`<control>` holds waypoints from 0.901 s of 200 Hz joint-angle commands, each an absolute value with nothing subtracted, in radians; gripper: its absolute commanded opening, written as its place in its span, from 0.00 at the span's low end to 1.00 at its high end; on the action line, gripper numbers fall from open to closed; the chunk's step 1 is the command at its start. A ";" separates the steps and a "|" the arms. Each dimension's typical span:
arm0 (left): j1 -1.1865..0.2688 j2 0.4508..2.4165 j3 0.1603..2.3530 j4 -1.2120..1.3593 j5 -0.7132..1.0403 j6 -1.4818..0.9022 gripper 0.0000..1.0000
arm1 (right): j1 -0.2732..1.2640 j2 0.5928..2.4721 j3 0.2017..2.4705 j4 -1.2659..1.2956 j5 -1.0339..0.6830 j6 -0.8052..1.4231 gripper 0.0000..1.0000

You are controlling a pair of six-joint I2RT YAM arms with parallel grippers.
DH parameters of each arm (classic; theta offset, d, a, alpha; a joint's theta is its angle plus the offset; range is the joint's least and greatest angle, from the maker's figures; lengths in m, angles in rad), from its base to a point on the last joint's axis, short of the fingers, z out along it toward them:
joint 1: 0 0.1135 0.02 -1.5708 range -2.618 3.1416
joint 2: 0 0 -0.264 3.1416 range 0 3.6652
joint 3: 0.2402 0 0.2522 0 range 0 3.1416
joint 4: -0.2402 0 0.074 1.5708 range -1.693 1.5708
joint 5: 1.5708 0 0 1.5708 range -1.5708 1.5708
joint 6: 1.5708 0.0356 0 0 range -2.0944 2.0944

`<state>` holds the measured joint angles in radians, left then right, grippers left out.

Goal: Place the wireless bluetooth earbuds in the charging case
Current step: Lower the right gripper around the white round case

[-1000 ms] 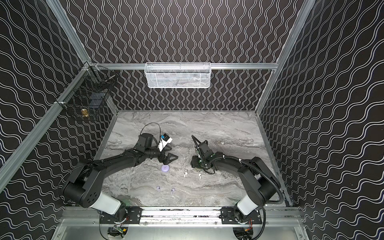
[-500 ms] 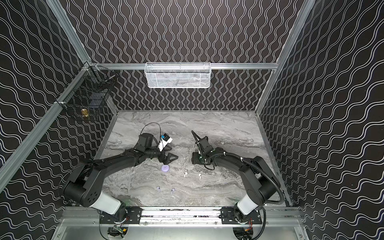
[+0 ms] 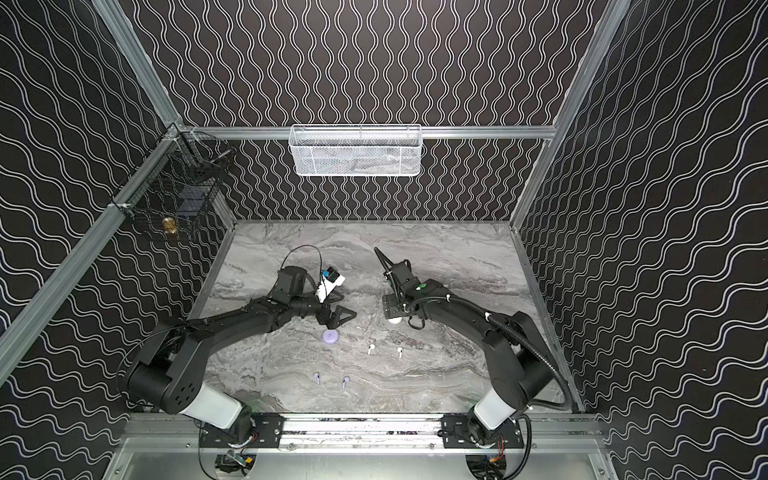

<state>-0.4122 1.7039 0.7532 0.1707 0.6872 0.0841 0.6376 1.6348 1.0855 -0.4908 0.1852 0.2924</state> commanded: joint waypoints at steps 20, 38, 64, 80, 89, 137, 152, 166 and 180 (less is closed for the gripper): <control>-0.393 1.697 0.762 0.204 0.704 0.079 0.99 | 0.648 1.725 1.124 -0.540 0.223 0.170 0.88; -0.373 1.696 0.761 0.204 0.726 0.064 0.99 | 0.662 1.740 1.126 -0.541 0.252 0.135 0.93; -0.357 1.707 0.769 0.204 0.749 0.053 0.99 | 0.673 1.736 1.127 -0.536 0.261 0.088 0.93; -0.355 1.705 0.768 0.204 0.751 0.051 0.99 | 0.678 1.749 1.140 -0.552 0.285 0.061 0.90; -0.353 1.703 0.768 0.204 0.753 0.051 0.99 | 0.679 1.760 1.148 -0.556 0.290 0.041 0.89; -0.341 1.706 0.770 0.204 0.762 0.040 0.99 | 0.716 1.818 1.187 -0.554 0.273 -0.055 0.77; -0.340 1.707 0.771 0.204 0.763 0.039 0.99 | 0.722 1.829 1.192 -0.551 0.262 -0.076 0.76; -0.338 1.708 0.772 0.204 0.766 0.038 0.99 | 0.722 1.842 1.195 -0.548 0.264 -0.088 0.76; -0.338 1.710 0.772 0.204 0.768 0.037 0.99 | 0.723 1.860 1.201 -0.546 0.272 -0.098 0.76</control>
<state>-0.3416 1.7031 0.7605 0.1799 0.7494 0.0505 0.7227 1.8359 1.1866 -0.5404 0.2699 -0.0505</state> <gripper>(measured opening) 0.989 0.765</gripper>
